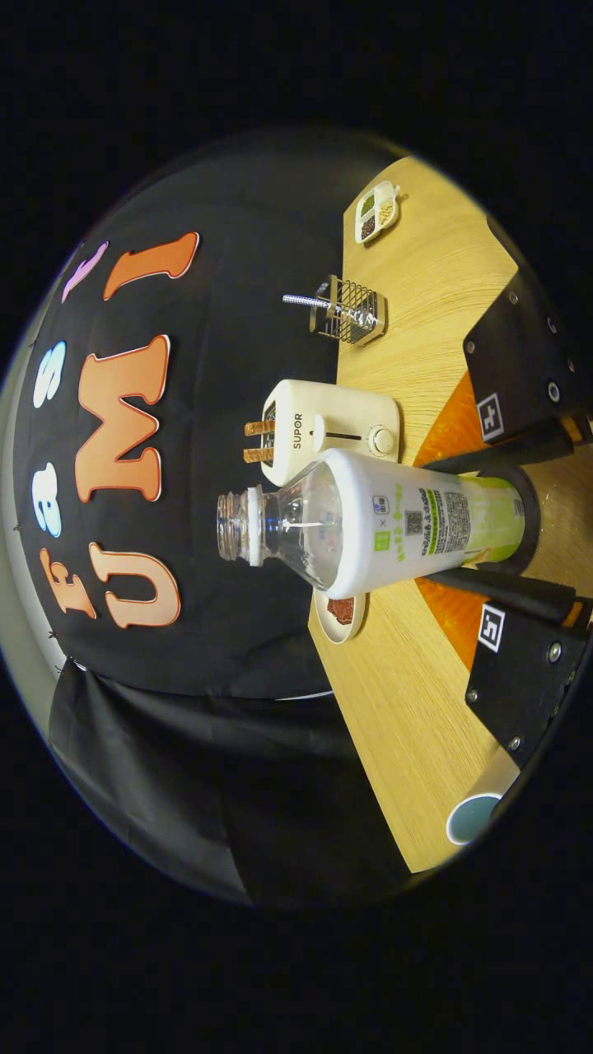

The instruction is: Take the bottle from table, then pour the juice into the cup, finally place the bottle on the coaster

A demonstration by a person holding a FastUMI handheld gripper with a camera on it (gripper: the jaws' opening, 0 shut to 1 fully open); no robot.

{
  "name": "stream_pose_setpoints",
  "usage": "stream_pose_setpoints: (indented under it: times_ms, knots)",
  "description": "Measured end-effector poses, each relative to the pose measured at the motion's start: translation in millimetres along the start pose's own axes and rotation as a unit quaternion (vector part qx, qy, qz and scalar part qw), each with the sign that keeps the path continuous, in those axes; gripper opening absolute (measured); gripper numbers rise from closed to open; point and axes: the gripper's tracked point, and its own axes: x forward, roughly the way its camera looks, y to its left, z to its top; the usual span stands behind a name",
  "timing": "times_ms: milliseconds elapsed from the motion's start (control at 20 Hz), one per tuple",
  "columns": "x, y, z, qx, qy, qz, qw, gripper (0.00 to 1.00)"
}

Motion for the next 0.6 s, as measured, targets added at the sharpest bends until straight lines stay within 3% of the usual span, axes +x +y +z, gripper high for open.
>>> stream_pose_setpoints:
  times_ms: [200, 350, 600]
  knots:
    - [-0.7, 4.8, -7.0, 0.019, 0.02, 0.018, 0.999, 0.65]
    - [-13.9, -1.7, -5.9, 0.018, 0.032, 0.015, 0.999, 0.78]
    - [-62.2, -11.3, 42.8, 0.011, -0.033, 0.022, 0.999, 0.89]
